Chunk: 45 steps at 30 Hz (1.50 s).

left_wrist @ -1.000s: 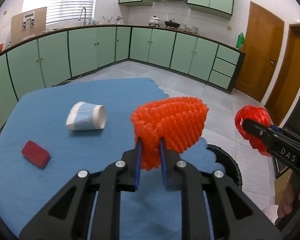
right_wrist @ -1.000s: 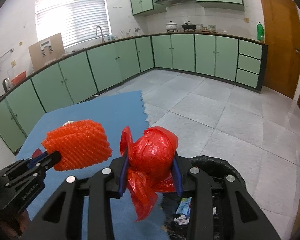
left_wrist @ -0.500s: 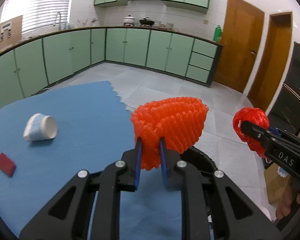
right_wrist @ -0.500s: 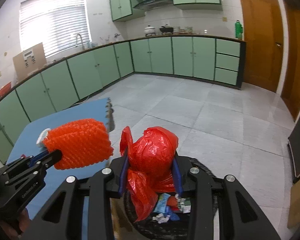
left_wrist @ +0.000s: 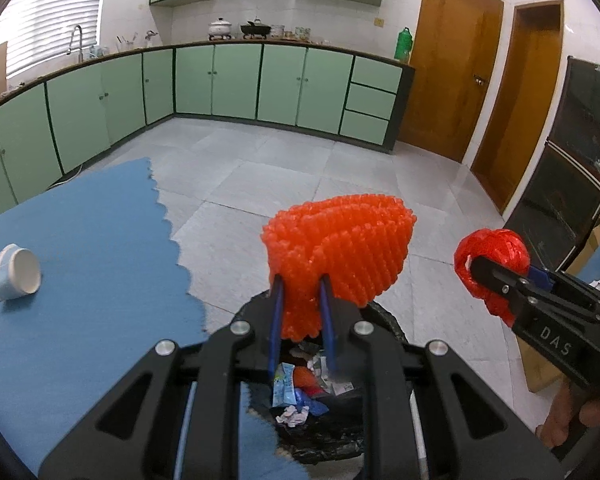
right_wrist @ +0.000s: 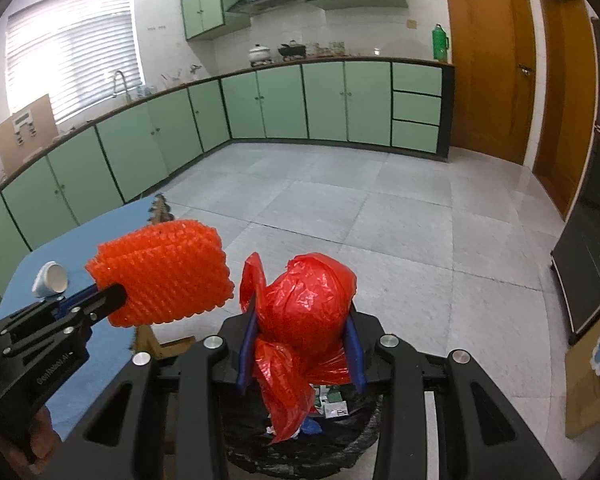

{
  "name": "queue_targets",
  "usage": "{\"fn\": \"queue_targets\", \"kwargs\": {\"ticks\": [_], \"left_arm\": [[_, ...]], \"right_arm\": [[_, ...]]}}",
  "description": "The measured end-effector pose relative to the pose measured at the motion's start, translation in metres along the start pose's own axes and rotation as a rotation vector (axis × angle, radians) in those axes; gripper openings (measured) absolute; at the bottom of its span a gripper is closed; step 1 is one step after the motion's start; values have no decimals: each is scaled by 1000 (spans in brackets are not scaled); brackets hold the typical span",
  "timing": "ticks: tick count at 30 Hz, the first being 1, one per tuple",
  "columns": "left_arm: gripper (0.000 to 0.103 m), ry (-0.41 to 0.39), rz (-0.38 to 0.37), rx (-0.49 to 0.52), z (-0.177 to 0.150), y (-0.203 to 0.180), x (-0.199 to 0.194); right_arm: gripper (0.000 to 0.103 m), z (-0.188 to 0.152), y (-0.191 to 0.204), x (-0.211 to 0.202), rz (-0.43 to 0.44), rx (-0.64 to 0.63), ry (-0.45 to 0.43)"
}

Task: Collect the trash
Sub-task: 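Carry the red bag and orange foam net over the black bin, then open both tools to drop the red bag and foam net into the bin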

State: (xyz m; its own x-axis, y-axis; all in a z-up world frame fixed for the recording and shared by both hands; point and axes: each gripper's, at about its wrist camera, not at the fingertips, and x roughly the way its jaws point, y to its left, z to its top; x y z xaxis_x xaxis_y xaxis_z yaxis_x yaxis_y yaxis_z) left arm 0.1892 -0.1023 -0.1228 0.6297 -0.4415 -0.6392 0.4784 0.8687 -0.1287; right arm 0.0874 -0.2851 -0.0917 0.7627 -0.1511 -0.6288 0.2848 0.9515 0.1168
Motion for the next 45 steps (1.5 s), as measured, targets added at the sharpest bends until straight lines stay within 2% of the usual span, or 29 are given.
{"fn": "queue_targets", "kwargs": {"ticks": [8,14,16,17,18,21,23,25,27,32,37,45], "left_arm": [[20,53,-16,7,-2,-6,26],[26,49,-27,8,6,-3,30],[37,46,-35,-3,6,0,30],[48,42,-37,-11,8,1,30],[58,38,-39,-15,8,0,30],[62,20,-27,-17,11,4,26],[66,10,-16,-25,13,8,21],[69,-5,-3,-35,14,13,15],[73,-25,24,-37,15,21,7],[79,-56,81,-61,16,45,-15],[81,-81,159,-89,11,72,-38],[82,-121,310,-140,1,131,-86]], "right_arm": [[37,-11,-22,27,-19,14,48],[38,-14,-30,49,-20,9,75],[41,-17,-31,56,-10,11,87],[42,-18,-31,60,-5,12,91],[45,-18,-31,62,-3,11,92],[65,-21,-32,69,-24,-2,107],[72,-23,-30,69,-31,-9,107],[90,-24,-28,67,-46,-14,97],[97,-25,-26,62,-84,-19,67],[97,-23,-17,54,-72,-29,67],[97,-15,-5,41,-25,-9,38],[97,-5,62,19,75,-64,-37]]}}
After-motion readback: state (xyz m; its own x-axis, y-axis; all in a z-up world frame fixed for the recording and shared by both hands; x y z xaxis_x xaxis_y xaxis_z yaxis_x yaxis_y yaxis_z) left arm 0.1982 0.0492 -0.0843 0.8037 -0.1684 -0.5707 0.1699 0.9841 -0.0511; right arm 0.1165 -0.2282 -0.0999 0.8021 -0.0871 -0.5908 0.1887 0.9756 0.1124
